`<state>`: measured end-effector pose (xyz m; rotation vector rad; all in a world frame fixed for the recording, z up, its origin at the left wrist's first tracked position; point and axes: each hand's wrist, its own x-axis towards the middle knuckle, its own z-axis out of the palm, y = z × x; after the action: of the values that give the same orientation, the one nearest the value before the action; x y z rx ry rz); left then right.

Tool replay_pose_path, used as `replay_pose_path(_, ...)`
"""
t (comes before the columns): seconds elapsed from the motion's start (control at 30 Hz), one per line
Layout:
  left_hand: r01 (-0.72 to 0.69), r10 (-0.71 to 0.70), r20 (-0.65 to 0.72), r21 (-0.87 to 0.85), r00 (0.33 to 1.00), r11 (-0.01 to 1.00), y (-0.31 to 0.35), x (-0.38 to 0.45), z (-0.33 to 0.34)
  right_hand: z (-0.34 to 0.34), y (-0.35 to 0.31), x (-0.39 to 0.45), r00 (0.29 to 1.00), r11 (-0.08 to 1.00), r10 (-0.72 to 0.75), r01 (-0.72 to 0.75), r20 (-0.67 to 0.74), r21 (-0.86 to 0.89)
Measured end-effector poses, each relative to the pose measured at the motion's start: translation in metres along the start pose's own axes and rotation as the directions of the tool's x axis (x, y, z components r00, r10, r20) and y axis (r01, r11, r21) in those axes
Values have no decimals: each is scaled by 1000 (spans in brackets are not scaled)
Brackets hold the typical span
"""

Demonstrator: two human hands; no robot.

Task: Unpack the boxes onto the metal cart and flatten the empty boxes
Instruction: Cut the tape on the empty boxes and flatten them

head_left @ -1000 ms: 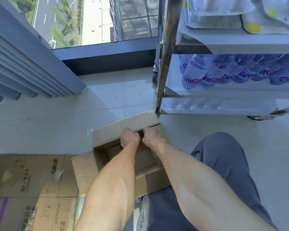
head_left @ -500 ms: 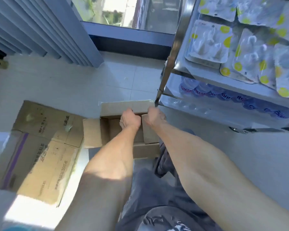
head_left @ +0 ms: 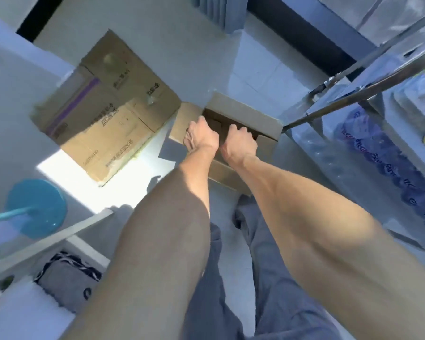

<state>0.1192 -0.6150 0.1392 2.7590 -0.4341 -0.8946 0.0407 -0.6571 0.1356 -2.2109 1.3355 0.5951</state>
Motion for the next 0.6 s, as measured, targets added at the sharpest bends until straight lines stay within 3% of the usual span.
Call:
replay_pose_path(0.17,286,-286,-4,-57,958,957,-110,7,1,63,-39,-4,967,958,-202,228,154,-173)
replay_pose_path(0.3,398,-404,-16,-129,915,908,-187,-4,8,113,-68,-16,895,816,-349,436,278,-380)
replay_pose_path(0.6,578,-616,-12,-332,787,745,-312,-68,27,216,-142,-83,779,673,-537,627,323,-392)
